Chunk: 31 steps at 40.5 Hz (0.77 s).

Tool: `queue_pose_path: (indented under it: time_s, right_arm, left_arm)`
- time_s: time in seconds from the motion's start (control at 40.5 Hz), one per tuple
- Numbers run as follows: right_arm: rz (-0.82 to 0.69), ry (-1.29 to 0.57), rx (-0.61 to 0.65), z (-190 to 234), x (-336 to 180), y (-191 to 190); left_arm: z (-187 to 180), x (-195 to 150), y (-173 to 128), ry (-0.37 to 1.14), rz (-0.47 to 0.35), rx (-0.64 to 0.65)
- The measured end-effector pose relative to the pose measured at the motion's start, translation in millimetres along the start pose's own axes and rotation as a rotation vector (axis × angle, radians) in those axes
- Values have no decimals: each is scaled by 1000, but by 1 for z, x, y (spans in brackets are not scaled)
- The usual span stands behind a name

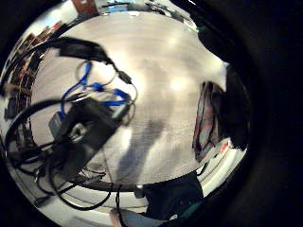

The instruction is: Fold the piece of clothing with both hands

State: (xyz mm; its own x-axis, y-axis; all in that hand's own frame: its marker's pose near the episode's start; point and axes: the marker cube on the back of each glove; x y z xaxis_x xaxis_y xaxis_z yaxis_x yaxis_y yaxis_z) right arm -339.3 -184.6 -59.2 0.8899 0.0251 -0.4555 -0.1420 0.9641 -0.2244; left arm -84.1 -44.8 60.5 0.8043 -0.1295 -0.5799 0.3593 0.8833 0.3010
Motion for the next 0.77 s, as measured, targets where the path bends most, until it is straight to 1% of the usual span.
queue_pose_path:
  time_s: [0.074,0.099,0.148,0.198,0.247,0.297,0.346,0.371,0.42,0.445,0.519,0.568,0.692,0.766]
  right_arm:
    - [46,-32,37,0,-49,-11]
    - [36,-46,37,0,-61,-13]
    - [-21,-71,-7,1,-76,-9]
    - [-74,-95,-38,-2,-85,-3]
    - [-123,-122,8,-9,-89,-5]
    - [-187,-150,89,-21,-90,-15]
    - [-215,-168,142,-32,-81,-25]
    - [-215,-174,141,-36,-73,-23]
    - [-204,-195,108,-41,-52,-6]
    - [-191,-216,120,-43,-39,2]
    - [-129,-302,299,-51,-7,7]
    - [-99,-343,361,-50,9,6]
    - [-70,-404,405,-42,32,5]
    - [-62,-442,407,-34,39,0]
  left_arm:
    - [-5,-29,-8,19,-33,52]
    - [-7,-36,-9,22,-40,63]
    - [-12,-45,-6,32,-54,77]
    - [-23,-47,5,47,-70,85]
    - [-37,-45,20,60,-87,88]
    - [-46,-48,27,68,-105,90]
    - [-51,-53,29,73,-121,88]
    - [-52,-54,29,74,-127,85]
    - [-56,-51,31,67,-133,79]
    - [-57,-49,31,61,-133,77]
    - [-61,-40,32,39,-127,70]
    - [-62,-33,32,34,-122,64]
    - [-61,-17,32,25,-97,48]
    - [-59,-8,33,-3,-81,36]
